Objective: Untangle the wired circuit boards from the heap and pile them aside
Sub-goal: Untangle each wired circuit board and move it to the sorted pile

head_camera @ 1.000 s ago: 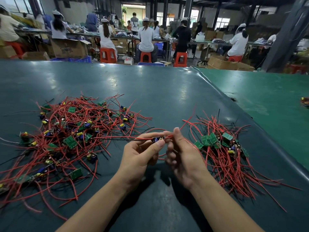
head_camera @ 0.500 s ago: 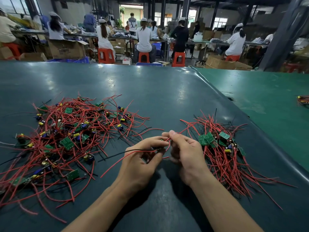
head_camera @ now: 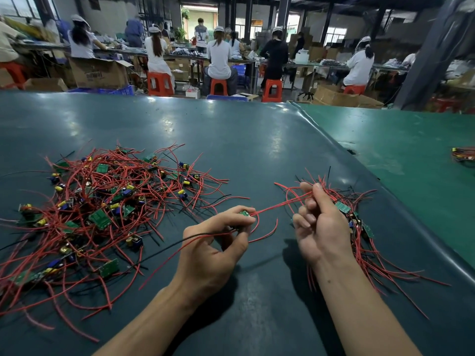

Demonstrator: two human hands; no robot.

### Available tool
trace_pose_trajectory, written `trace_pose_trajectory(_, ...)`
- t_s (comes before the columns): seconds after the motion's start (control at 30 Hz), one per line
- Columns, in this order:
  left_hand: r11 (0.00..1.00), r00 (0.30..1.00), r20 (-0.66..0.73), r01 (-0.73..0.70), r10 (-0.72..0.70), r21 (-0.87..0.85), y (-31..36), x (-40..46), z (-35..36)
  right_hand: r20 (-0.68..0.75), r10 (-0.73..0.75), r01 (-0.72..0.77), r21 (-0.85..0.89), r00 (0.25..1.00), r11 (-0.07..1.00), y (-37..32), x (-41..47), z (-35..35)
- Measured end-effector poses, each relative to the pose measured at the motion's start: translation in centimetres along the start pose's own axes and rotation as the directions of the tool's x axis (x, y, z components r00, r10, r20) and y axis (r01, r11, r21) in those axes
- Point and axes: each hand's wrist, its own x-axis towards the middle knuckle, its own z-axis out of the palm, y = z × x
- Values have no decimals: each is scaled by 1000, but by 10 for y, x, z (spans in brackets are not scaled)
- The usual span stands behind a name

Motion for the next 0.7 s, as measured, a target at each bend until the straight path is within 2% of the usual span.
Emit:
trace_pose_trajectory(0.1,999,975,-221,2,-12,-46,-1,6,-7,-38,18,-15,71,999,997,-4,2,-4)
trace_pose_trajectory(0.13,996,951,-306,20,-46,-87,-1,9,-9,-8,34,-34,-6,999,999,-1,0,-2)
trace_pose_trajectory(0.17,990,923,-374,44,-91,-131,-1,13,-10,58,57,-47,-154,997,987,4,-4,-1)
trace_pose_trajectory(0.23,972,894,-410,100,-181,-212,1,16,-11,270,166,-3,-515,948,857,22,-18,5)
trace_pose_trajectory(0.3,959,920,-320,151,-226,-241,1,13,-9,461,312,83,-657,831,749,40,-33,11)
trace_pose_trajectory(0.37,959,954,-195,186,-229,-215,2,9,-7,555,309,134,-618,773,775,49,-39,12)
trace_pose_trajectory(0.5,949,949,-103,282,-298,-142,0,11,-8,570,73,323,-561,818,762,45,-41,11)
trace_pose_trajectory(0.57,915,921,-64,369,-383,-166,-2,14,-10,586,45,350,-542,809,764,44,-41,10)
trace_pose_trajectory(0.63,839,879,32,464,-476,-284,-1,14,-11,608,72,345,-540,791,767,43,-42,10)
trace_pose_trajectory(0.7,817,860,80,504,-503,-279,0,13,-12,615,27,391,-534,788,750,43,-44,10)
